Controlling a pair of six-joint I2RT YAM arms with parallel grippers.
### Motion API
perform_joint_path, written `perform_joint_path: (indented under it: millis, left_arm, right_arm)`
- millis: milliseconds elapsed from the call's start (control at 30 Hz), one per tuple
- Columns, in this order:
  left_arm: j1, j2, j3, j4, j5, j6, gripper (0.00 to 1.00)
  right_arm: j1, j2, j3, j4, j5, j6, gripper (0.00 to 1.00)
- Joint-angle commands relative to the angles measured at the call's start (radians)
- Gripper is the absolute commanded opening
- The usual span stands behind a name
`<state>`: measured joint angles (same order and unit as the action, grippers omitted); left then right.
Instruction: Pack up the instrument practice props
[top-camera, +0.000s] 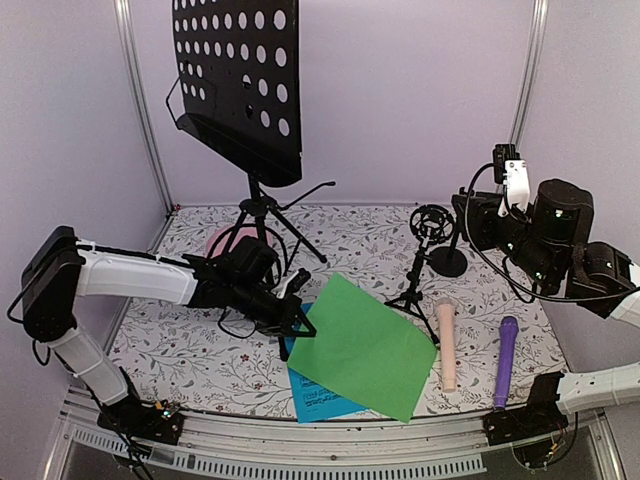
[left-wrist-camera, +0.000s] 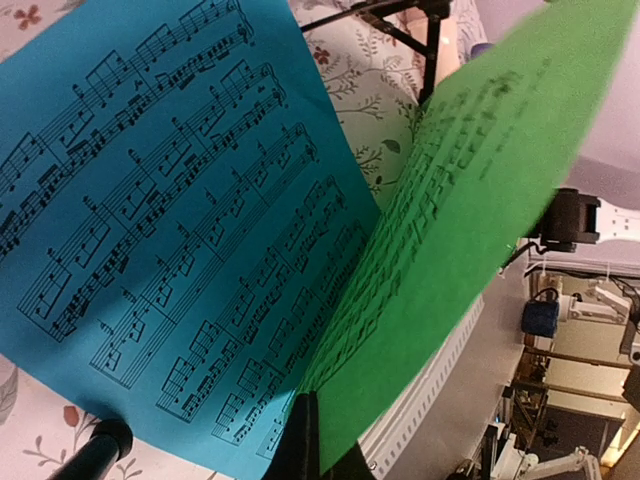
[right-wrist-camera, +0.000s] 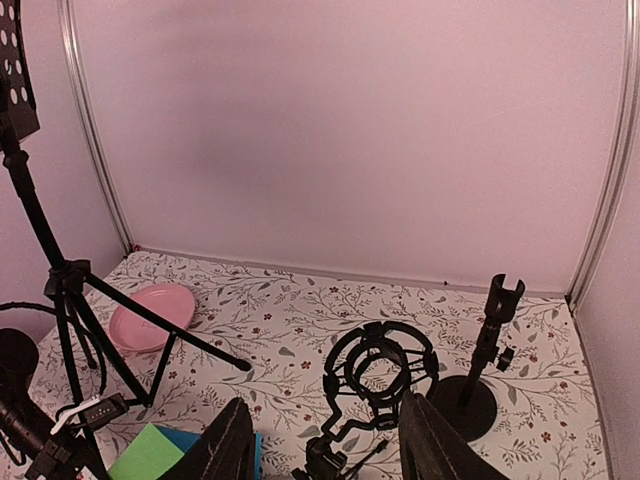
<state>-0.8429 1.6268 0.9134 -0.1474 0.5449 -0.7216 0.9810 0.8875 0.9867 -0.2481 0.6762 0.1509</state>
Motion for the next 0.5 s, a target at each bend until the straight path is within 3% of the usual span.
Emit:
perform_joint_path:
  millis: [0, 233, 467]
  left_arm:
    - [0.011, -0.027, -0.006, -0.127, -0.108, -0.045, 0.00]
    - [-0.017, -0.028, 0.052, -0.185, -0.134, -0.025, 0.07]
    - [-0.028, -0.080, 0.073, -0.222, -0.172, -0.029, 0.25]
  right_arm:
    - [0.000, -0.005, -0.014, -0.019, -0.004, 0.032, 0.50]
    - [-0.001, 0.013, -0.007, -0.026, -0.027, 0.037, 0.50]
    - [-0.001, 0.020, -0.006, -0.028, -0.044, 0.060, 0.50]
